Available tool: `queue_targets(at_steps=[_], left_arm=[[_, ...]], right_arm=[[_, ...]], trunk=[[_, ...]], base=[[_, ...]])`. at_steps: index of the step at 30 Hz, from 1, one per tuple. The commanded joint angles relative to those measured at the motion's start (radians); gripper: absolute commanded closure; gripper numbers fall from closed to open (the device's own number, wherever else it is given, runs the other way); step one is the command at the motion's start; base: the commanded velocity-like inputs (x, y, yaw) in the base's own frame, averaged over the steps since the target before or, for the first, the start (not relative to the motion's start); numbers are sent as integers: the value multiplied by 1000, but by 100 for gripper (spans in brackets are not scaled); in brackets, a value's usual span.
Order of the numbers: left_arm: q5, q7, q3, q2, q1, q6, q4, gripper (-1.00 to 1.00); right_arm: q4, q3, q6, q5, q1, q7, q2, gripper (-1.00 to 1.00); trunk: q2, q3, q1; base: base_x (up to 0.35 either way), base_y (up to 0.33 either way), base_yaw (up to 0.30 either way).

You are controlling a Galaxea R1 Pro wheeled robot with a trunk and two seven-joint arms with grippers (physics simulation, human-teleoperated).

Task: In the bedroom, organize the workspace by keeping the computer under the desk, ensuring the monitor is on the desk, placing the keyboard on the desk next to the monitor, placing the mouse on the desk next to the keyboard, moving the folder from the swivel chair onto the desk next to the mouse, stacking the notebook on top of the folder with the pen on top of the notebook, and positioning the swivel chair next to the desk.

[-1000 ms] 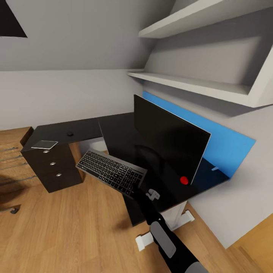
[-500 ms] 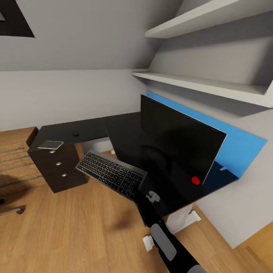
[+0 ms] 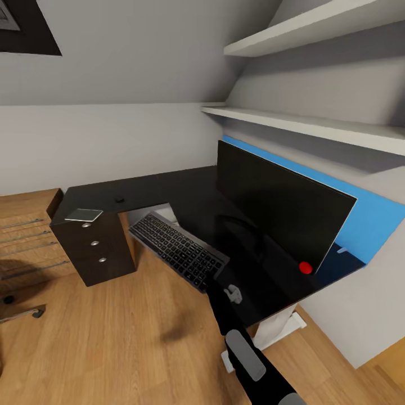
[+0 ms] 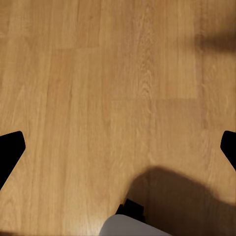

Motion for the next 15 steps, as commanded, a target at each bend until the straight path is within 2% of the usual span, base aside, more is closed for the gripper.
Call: queue_targets(at_steps=[1,4,15], left_arm=[[10,6,-7,1,-1,-6,0,-100],[10,6,-7,1,-1,-6,0,-100],[10,6,-7,1,-1,-6,1,-100]], right_arm=[[1,3,-23,-30,-1,7,0,100],[3,2,-74,-55,-1,8,0,100],[26,3,-235,-68,-1,7,0,100]], trunk=[[-1,-1,0],[-1,-1,0],[-1,-1,0]], base=[[0,0,0],[0,0,0],[0,0,0]])
